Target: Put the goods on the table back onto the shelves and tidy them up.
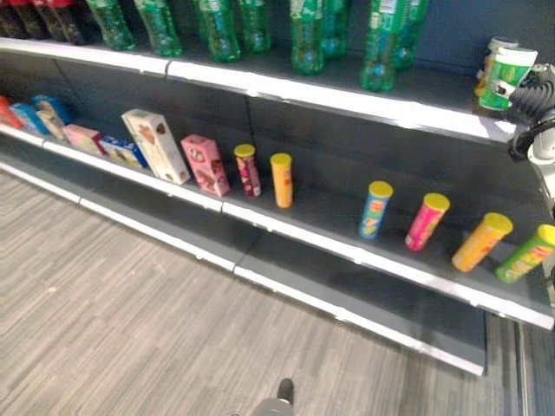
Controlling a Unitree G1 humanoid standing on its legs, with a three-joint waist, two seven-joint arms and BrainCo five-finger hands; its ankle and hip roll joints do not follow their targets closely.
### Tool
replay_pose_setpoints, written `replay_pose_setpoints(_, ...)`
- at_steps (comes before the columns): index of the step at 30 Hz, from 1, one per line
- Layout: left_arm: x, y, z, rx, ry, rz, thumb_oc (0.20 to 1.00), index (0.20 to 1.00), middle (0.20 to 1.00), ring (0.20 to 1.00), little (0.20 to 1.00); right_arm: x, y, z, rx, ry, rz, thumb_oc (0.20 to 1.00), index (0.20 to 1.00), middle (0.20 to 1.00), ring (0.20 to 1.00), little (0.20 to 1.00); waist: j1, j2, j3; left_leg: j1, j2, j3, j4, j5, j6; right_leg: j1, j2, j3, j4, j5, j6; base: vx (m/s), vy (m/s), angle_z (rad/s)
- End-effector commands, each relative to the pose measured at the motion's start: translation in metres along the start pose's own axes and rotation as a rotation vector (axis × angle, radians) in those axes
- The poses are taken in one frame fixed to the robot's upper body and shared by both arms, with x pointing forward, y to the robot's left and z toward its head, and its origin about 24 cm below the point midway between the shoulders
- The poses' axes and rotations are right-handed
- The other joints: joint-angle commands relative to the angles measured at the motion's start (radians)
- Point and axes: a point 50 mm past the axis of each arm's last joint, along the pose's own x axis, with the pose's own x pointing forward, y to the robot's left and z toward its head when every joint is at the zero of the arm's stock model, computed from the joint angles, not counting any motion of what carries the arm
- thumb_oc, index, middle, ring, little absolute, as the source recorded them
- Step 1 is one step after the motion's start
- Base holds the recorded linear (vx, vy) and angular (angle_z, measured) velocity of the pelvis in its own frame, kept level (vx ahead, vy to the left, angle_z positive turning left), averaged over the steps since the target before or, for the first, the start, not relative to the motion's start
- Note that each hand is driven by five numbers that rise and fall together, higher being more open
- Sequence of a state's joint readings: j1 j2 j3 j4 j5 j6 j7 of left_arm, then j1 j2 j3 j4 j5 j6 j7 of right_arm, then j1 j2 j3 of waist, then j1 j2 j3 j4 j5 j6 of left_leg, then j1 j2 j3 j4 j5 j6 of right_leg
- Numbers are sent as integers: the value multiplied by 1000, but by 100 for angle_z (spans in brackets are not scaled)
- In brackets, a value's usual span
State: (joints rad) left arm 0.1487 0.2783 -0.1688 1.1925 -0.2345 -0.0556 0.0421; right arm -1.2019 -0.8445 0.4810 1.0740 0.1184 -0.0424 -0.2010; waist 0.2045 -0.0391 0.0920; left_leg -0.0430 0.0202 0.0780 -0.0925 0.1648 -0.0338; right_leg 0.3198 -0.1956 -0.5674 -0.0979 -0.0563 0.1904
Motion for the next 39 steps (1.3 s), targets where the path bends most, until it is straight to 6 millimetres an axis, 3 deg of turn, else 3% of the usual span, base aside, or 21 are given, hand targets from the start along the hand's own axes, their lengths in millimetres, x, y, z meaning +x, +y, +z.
replay_pose_setpoints(1,5,9,28,23,-67,28,1000,1000,1000,1000,1000,11,-42,42,-29,-134,-124,200,200,200,200,200,33,-10,0,84,111,38,15,-113,-144,-71,-27,30,57,-2,-3,20,-62,31)
replay_pose_setpoints(8,5,5,25,33,-56,22,1000,1000,1000,1000,1000,12,-47,38,-98,-108,-149,200,200,200,200,200,50,-6,-2,68,110,1,10,-102,-149,-57,-15,-16,58,-18,-10,22,-40,28)
replay_pose_setpoints(28,5,1,34,55,-95,20,1000,1000,1000,1000,1000,12,-56,32,-152,-89,-181,200,200,200,200,200,-4,-13,4,103,113,47,8,-130,-131,-72,-19,46,60,-23,-10,2,1,-7)
replay_pose_setpoints(39,5,4,33,52,-92,28,1000,1000,1000,1000,1000,11,-52,25,-147,-69,-170,200,200,200,200,200,-9,-15,5,108,118,50,7,-131,-134,-73,-12,53,54,-24,-13,-1,-2,-3)
